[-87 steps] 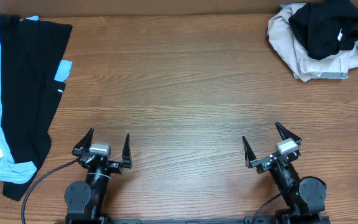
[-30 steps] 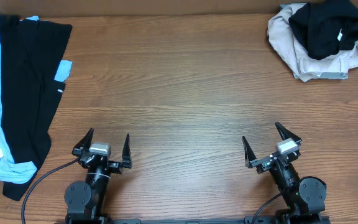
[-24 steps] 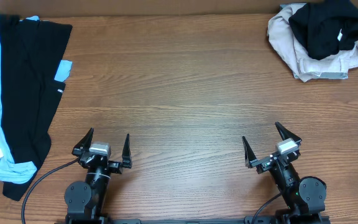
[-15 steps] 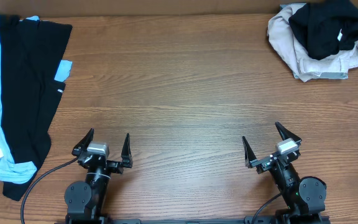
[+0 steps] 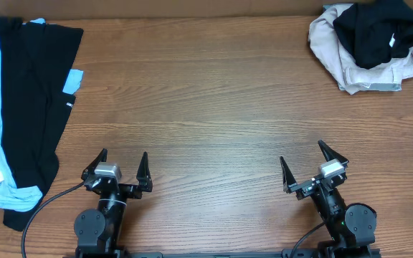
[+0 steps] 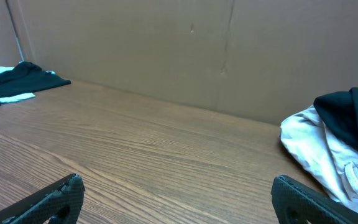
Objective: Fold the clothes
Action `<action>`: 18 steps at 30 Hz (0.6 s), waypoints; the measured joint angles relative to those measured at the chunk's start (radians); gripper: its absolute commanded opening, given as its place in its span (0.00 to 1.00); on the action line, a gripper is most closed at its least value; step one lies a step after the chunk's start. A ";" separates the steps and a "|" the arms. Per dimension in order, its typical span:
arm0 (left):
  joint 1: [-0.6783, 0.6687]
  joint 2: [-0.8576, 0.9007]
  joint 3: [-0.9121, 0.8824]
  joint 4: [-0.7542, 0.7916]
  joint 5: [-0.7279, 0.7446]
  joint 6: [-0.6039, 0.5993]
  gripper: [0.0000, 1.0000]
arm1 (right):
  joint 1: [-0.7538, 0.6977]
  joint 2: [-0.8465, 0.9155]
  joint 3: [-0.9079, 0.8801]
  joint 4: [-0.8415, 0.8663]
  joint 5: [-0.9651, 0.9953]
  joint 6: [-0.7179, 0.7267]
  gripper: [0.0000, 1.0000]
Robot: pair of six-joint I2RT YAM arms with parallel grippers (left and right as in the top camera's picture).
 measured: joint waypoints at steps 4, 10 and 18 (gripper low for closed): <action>0.000 0.000 0.024 -0.042 -0.016 -0.003 1.00 | 0.000 0.000 0.000 0.057 -0.021 0.000 1.00; 0.000 0.035 0.193 -0.190 -0.068 -0.003 1.00 | 0.000 0.002 0.002 0.079 -0.066 0.067 1.00; 0.000 0.361 0.584 -0.317 -0.120 -0.003 1.00 | 0.000 0.162 0.206 0.045 -0.182 0.177 1.00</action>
